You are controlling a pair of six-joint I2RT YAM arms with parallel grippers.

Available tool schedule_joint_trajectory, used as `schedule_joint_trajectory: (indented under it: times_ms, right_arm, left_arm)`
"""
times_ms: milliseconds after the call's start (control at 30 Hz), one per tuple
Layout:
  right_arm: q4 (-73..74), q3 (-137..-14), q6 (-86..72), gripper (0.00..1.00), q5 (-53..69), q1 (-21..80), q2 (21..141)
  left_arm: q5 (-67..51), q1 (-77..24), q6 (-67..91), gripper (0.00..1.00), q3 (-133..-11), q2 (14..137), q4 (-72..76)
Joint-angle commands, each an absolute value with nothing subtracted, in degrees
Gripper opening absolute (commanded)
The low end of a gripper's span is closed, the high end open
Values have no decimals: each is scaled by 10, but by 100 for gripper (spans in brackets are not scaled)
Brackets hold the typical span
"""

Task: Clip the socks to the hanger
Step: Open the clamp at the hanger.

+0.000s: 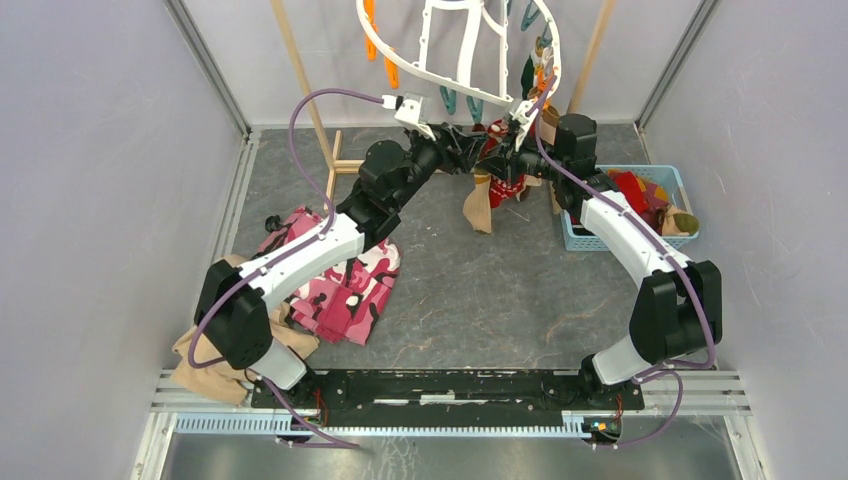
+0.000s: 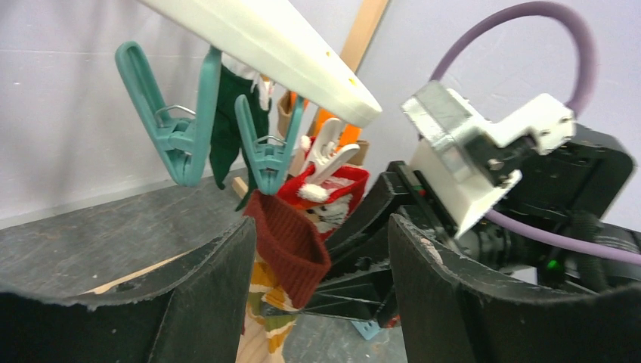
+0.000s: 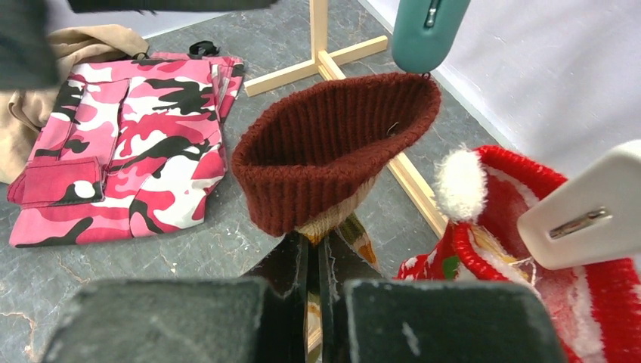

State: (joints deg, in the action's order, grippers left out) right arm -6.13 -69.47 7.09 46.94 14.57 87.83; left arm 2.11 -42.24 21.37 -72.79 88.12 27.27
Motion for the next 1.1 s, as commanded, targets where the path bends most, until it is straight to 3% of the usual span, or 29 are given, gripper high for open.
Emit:
schedule_joint_trajectory:
  times_ms: [0, 167, 633, 1067]
  right_arm:
    - [-90, -691, 61, 0, 484, 145, 857]
    - [-93, -691, 56, 0, 486, 144, 859]
    - [-96, -693, 52, 0, 487, 144, 860]
    - [-86, -705, 44, 0, 456, 144, 871]
  left_arm:
    - [44, -415, 163, 69, -763, 899, 287]
    - [50, -412, 151, 63, -789, 923, 291]
    - [108, -407, 106, 62, -826, 963, 296]
    - [72, -379, 122, 65, -829, 964, 292]
